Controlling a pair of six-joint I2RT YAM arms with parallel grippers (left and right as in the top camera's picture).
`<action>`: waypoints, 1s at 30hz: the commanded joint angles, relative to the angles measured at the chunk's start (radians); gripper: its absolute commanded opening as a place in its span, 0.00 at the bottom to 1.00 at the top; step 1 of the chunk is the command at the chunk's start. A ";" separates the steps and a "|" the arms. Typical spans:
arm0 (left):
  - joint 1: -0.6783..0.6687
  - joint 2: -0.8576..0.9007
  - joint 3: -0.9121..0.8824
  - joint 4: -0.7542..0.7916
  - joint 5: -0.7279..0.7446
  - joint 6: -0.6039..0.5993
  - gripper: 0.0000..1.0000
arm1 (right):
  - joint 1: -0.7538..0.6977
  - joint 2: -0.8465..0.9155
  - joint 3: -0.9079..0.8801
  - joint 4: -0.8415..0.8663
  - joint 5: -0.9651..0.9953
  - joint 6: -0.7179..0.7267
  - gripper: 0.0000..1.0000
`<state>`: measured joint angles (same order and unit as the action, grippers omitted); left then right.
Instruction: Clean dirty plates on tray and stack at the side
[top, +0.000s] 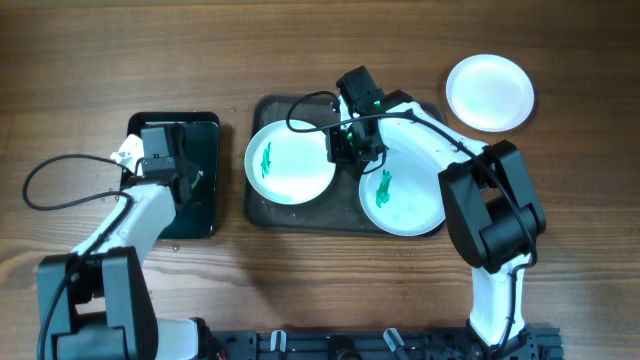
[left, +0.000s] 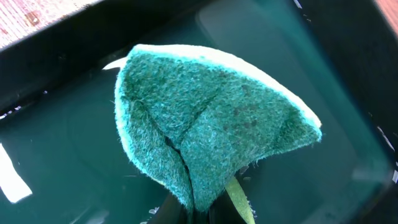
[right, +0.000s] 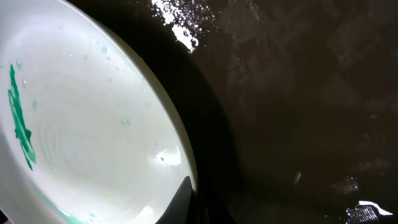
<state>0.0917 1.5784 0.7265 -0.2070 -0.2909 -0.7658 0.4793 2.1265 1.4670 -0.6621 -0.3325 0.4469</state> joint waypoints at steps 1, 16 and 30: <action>0.013 0.041 -0.001 0.034 0.034 -0.005 0.04 | 0.000 0.026 0.005 0.003 0.045 0.024 0.04; 0.013 0.097 0.001 0.097 0.154 0.085 0.04 | 0.000 0.026 0.005 0.052 0.090 -0.029 0.09; 0.013 0.060 0.001 0.065 0.175 0.085 0.29 | 0.000 0.026 0.005 0.055 0.094 -0.040 0.09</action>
<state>0.1066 1.5906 0.7338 -0.1493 -0.1173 -0.6937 0.4789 2.1265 1.4670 -0.6117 -0.2592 0.4244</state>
